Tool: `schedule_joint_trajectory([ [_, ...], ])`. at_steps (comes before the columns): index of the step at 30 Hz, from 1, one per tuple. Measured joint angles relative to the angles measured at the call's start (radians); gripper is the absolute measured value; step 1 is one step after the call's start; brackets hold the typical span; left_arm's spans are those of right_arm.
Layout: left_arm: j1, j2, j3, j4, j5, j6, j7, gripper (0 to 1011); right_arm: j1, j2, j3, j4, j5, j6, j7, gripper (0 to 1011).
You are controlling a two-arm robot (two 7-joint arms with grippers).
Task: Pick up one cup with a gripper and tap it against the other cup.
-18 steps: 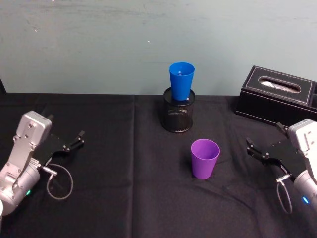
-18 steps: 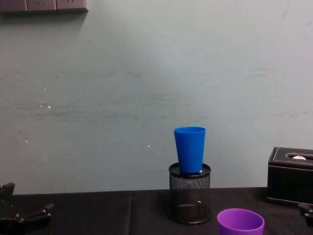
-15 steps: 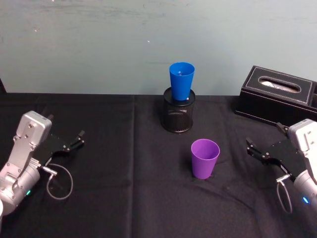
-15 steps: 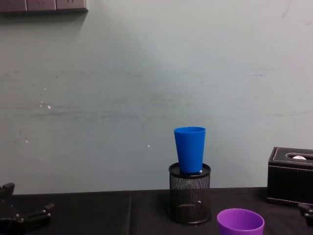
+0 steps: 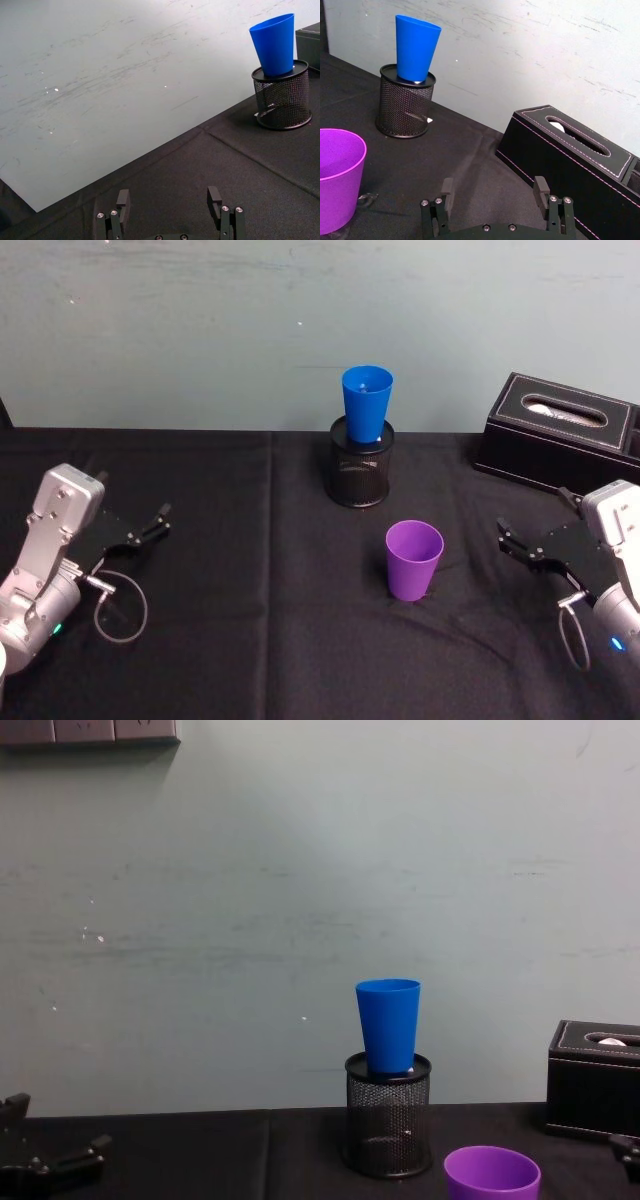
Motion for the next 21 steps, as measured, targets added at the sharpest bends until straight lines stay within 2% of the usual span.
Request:
schedule_joint_trajectory([
  [21, 0.0, 0.0, 0.0, 0.0, 0.0, 0.0, 0.0, 1011, -0.002, 0.0, 0.004, -0.002, 0.002, 0.001, 0.002, 1003],
])
